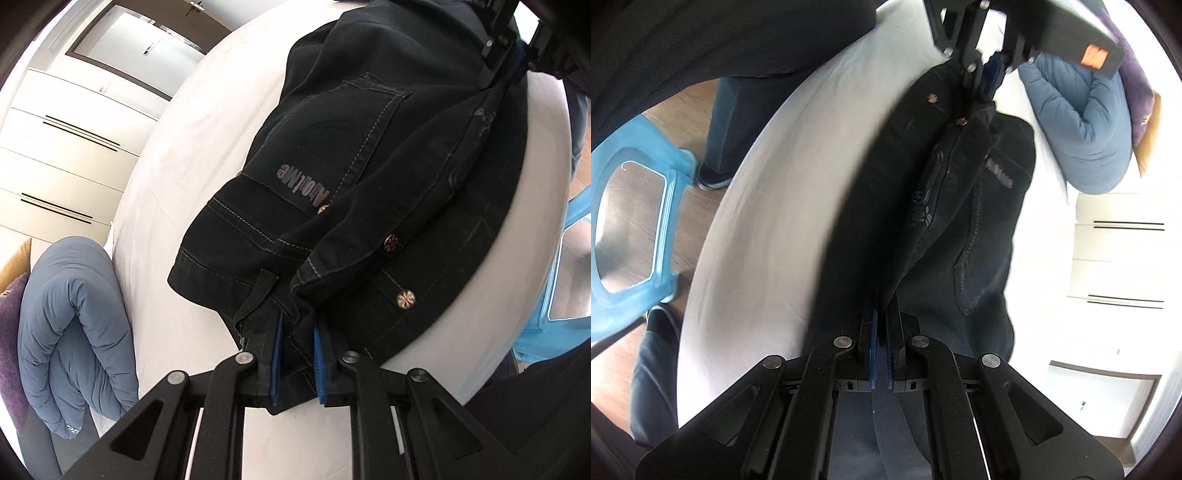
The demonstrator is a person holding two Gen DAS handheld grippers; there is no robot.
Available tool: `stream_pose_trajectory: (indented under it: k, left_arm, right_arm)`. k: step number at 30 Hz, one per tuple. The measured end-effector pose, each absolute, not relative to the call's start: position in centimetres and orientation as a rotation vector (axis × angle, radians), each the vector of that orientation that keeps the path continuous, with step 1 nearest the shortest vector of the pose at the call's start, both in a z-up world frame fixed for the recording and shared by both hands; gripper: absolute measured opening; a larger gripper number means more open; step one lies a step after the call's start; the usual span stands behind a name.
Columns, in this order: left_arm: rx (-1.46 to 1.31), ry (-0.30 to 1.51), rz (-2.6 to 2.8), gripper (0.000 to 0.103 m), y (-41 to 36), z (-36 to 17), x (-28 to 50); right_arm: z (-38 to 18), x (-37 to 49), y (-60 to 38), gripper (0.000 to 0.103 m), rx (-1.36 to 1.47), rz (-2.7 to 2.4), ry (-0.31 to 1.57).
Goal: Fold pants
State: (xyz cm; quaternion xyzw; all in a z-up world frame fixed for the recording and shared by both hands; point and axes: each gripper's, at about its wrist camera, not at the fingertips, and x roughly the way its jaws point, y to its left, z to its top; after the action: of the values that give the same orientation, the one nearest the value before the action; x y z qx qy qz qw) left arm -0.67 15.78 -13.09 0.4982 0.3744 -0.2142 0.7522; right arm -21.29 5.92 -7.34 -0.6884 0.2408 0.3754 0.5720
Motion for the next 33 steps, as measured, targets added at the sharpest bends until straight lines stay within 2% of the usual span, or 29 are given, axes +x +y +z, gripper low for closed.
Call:
stream_pose_trajectory:
  k: [8,16,18,19,20,22,28,31,33]
  left_arm:
    - [1.084,0.815,-0.466,0.015,15.9,-12.9,-2.4]
    - [1.11,0.803,-0.453,0.016,16.5,-14.2,-3.3]
    - [1.106,0.798,-0.438,0.022,16.9,-14.3,-3.6]
    - [1.096,0.804,-0.431,0.031,17.0,-14.1,-3.7]
    - [1.08,0.819,-0.421,0.045,17.3,-13.8,-3.7]
    - [1.048,0.827,-0.389,0.055,18.0,-12.6,-3.7]
    - [0.826,0.816,-0.306,0.057,18.2,-7.9,-2.1]
    - [0.775,0.797,-0.311,0.057,16.8,-6.9,-1.6]
    - [0.81,0.818,-0.259,0.061,16.4,-7.6,-1.1]
  right_arm:
    - [-6.0,-22.5,6.2,0.002,-1.594,0.872,0.561]
    - [-7.4,-22.8,6.8,0.002,-1.598,0.866,0.583]
    - [-7.9,-22.3,6.8,0.002,-1.593,0.863,0.593]
    - [-8.1,-22.2,6.8,0.002,-1.588,0.86,0.598]
    - [-8.2,-21.9,6.8,0.002,-1.59,0.857,0.596]
    - [-8.2,-22.6,6.6,0.002,-1.583,0.846,0.594]
    - [-8.0,-22.7,6.7,0.003,-1.56,0.819,0.616]
    - [-7.9,-22.6,7.1,0.003,-1.561,0.807,0.627]
    - [-7.9,-22.7,7.2,0.003,-1.567,0.8,0.623]
